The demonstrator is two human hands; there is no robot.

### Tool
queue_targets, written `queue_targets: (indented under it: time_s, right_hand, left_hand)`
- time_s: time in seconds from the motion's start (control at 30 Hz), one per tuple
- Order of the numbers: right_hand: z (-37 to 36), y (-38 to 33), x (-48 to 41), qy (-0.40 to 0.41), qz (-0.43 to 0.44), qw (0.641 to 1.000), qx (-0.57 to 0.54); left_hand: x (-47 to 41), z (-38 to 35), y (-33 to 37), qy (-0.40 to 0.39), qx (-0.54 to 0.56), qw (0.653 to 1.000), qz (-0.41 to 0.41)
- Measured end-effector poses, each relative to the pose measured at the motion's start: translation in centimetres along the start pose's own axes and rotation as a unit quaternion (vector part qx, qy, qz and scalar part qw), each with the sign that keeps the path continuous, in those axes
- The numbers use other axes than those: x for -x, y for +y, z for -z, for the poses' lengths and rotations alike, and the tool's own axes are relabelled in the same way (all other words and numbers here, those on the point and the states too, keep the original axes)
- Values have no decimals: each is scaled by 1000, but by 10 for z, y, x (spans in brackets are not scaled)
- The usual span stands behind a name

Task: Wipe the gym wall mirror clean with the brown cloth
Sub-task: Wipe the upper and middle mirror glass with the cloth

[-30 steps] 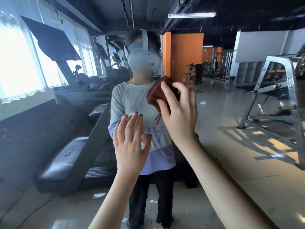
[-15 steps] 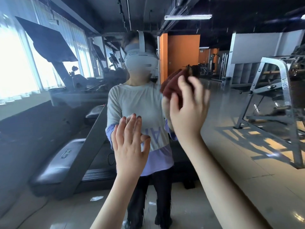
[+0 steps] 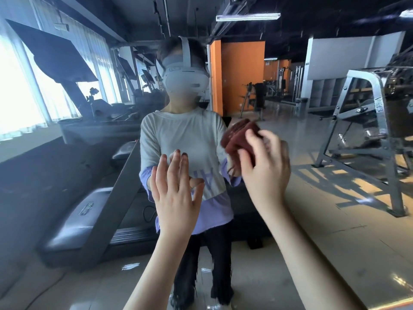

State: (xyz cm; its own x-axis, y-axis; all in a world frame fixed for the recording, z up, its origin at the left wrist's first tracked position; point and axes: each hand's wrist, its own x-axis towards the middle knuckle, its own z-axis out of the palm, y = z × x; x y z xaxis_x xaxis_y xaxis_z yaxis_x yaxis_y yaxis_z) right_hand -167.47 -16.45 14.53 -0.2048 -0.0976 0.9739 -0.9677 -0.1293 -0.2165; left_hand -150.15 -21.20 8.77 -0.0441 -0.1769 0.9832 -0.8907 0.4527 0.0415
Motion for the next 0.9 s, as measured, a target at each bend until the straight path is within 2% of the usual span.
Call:
queue_targets:
  time_s: [0.1, 0.13, 0.23, 0.3, 0.33, 0.47, 0.5, 0.6, 0.67, 0.8, 0.83, 0.9]
  right_hand:
    - [7, 7, -5, 46, -169, 984, -29]
    - [7, 2, 1, 45, -172, 984, -23]
    - [2, -11, 34, -18, -62, 998, -23]
    - [3, -6, 41, -48, -27, 998, -33]
    - [5, -1, 39, -42, -45, 997, -36]
    - [10, 9, 32, 12, -227, 972, -59]
    - [9, 4, 38, 10, -223, 974, -51]
    - [6, -12, 64, -43, -106, 991, -64]
    - [6, -7, 67, -61, -68, 994, -67]
    - [12, 12, 64, -2, -200, 976, -83]
    - [12, 9, 70, 0, -217, 973, -79]
    - [11, -1, 89, -33, -196, 978, -71]
  left_hand:
    - [0, -1, -1, 0, -12, 1000, -8]
    - [1, -2, -1, 0, -12, 1000, -13]
    - [3, -4, 4, 1, 2, 999, -36]
    - [4, -5, 7, 3, 12, 999, -39]
    - [5, -5, 7, 2, 15, 999, -39]
    - [6, -5, 6, -2, 26, 999, -42]
    - [7, -5, 6, -4, 26, 999, -44]
    - [8, -8, 6, -9, 26, 999, -44]
    - [9, -8, 6, -12, 31, 999, -41]
    - [9, -7, 5, -15, 33, 998, -44]
    - [9, -7, 6, -17, 32, 998, -44]
    - [8, -6, 6, -18, 27, 998, -45]
